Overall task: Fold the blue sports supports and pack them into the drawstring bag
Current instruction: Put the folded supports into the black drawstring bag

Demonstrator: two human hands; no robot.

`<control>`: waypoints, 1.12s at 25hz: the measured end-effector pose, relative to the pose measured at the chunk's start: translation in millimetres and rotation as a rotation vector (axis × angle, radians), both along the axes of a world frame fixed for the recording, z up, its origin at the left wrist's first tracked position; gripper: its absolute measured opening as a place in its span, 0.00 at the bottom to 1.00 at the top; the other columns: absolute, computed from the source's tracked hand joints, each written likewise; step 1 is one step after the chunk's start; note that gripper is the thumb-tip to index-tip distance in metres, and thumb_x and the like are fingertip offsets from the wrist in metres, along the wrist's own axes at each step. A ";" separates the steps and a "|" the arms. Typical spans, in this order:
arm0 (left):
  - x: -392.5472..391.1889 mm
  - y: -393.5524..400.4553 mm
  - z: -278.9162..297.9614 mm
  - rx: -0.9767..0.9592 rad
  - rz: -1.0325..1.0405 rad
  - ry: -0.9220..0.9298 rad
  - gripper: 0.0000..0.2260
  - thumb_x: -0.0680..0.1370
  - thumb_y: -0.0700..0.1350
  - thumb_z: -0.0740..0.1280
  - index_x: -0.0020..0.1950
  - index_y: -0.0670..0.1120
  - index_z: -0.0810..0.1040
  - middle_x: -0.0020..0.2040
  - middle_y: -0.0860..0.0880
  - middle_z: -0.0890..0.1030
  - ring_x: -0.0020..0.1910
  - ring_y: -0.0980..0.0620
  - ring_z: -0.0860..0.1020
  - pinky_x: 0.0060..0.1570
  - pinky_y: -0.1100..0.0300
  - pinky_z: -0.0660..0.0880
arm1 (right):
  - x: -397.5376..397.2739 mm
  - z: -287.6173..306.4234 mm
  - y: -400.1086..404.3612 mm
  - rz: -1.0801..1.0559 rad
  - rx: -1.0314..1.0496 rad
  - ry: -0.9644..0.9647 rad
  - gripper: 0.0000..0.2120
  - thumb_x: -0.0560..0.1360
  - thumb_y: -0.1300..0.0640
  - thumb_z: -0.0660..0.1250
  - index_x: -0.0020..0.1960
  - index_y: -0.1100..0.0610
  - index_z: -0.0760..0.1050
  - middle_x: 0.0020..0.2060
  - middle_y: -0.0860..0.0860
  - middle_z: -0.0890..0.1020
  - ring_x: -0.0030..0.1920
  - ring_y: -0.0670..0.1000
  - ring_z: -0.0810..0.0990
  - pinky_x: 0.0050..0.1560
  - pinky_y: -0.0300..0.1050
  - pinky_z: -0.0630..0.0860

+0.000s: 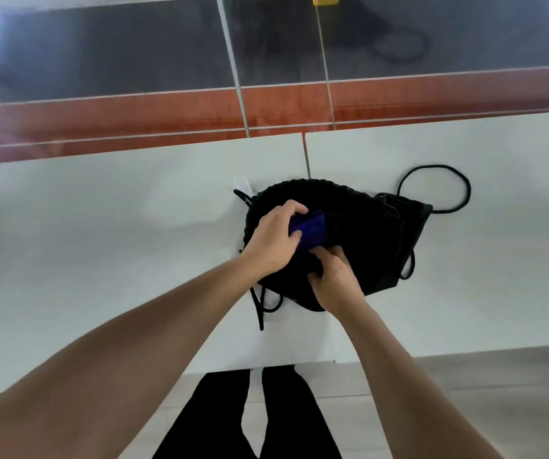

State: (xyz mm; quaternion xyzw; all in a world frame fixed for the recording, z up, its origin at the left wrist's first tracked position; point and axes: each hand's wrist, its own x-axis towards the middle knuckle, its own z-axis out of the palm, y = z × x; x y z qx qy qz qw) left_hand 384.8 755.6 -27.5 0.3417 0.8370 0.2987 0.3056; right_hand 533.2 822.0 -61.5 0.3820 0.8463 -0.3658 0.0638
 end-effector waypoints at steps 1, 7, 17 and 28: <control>4.1 4.5 -8.6 -0.013 -0.037 0.036 0.17 0.79 0.39 0.66 0.66 0.53 0.73 0.61 0.51 0.78 0.60 0.51 0.77 0.61 0.54 0.74 | 3.1 -5.6 0.0 0.024 0.041 -0.004 0.22 0.75 0.64 0.66 0.69 0.54 0.75 0.61 0.60 0.74 0.57 0.65 0.74 0.61 0.55 0.73; 5.6 16.7 -41.4 -0.081 -0.143 0.298 0.17 0.79 0.38 0.64 0.67 0.51 0.72 0.58 0.48 0.79 0.57 0.45 0.75 0.55 0.50 0.75 | 4.9 -11.2 3.4 0.123 0.137 0.005 0.23 0.77 0.62 0.64 0.70 0.49 0.73 0.58 0.56 0.75 0.54 0.62 0.73 0.56 0.58 0.75; 10.3 2.5 -22.8 -0.176 -0.116 0.374 0.19 0.81 0.42 0.62 0.72 0.50 0.72 0.65 0.47 0.78 0.59 0.43 0.74 0.56 0.49 0.75 | -6.8 11.1 0.2 0.076 0.387 0.029 0.16 0.72 0.55 0.70 0.60 0.53 0.78 0.53 0.55 0.79 0.50 0.61 0.77 0.50 0.56 0.75; -19.9 -165.4 86.9 0.022 0.210 0.648 0.17 0.75 0.39 0.66 0.64 0.48 0.78 0.62 0.52 0.81 0.64 0.48 0.76 0.61 0.54 0.67 | -106.0 100.4 -67.4 0.226 0.381 0.302 0.17 0.77 0.58 0.65 0.65 0.54 0.74 0.58 0.54 0.79 0.57 0.59 0.76 0.62 0.55 0.72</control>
